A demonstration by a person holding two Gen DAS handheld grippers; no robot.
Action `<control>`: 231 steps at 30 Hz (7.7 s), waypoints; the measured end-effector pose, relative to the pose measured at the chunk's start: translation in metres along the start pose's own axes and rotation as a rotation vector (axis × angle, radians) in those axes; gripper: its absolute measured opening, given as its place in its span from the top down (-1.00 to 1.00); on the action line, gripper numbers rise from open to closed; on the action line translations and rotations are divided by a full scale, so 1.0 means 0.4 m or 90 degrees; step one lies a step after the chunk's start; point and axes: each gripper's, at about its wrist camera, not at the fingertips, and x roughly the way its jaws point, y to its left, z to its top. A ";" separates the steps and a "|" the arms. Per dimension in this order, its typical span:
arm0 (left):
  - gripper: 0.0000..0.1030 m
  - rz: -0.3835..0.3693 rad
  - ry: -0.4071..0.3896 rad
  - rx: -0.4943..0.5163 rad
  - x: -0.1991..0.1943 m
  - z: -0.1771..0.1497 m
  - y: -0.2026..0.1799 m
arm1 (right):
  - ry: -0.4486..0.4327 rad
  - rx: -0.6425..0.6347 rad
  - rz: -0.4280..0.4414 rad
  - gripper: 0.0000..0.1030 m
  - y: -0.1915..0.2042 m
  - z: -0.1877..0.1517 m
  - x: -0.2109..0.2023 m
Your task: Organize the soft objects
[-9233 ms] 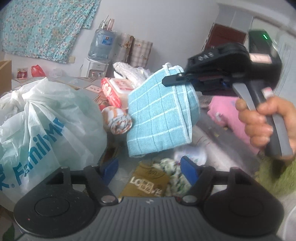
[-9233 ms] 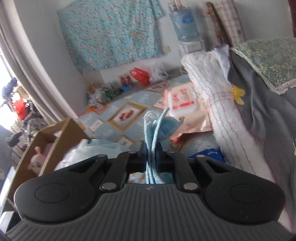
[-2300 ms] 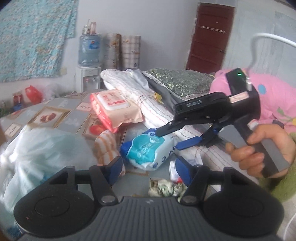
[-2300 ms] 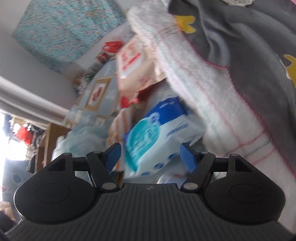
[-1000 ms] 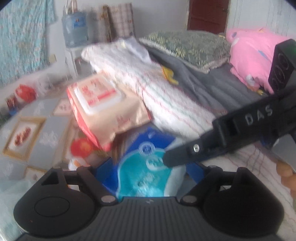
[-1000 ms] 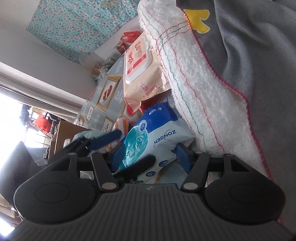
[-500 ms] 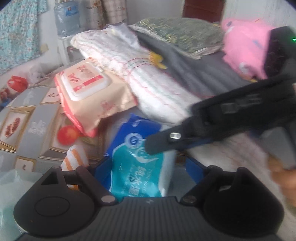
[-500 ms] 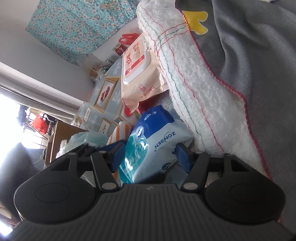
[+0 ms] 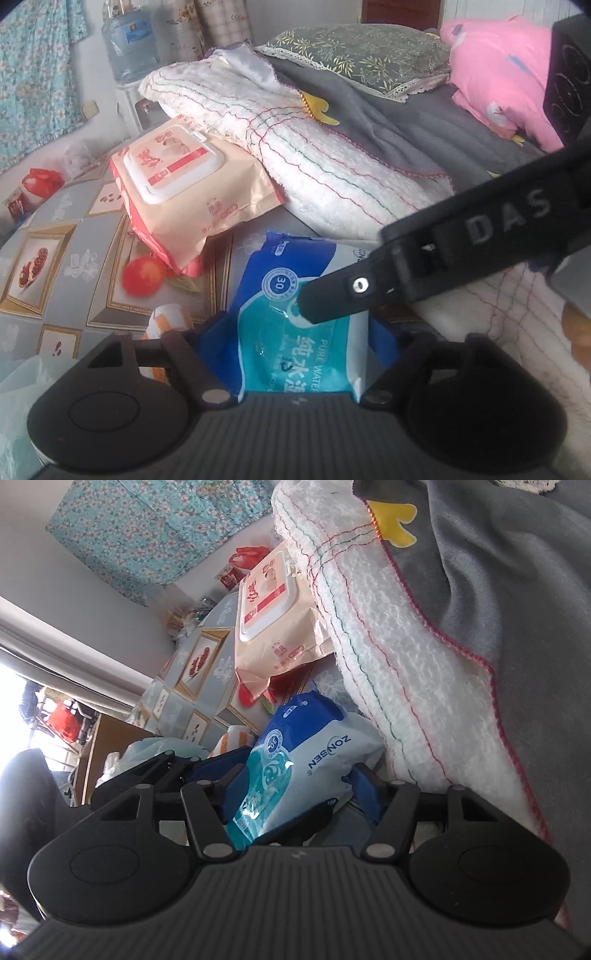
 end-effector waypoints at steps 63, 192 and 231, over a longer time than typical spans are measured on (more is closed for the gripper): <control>-0.25 0.199 -0.092 -0.503 -0.566 -0.514 0.660 | 0.137 -0.325 0.179 -0.17 1.020 -0.281 0.319; 0.06 0.140 -0.297 -0.156 -0.463 -0.337 -0.016 | -0.106 -0.122 0.194 0.18 0.360 -0.274 -0.159; -0.34 0.535 -0.338 -0.581 -0.972 -0.924 0.388 | 0.384 -0.208 0.163 0.13 1.204 -0.573 0.638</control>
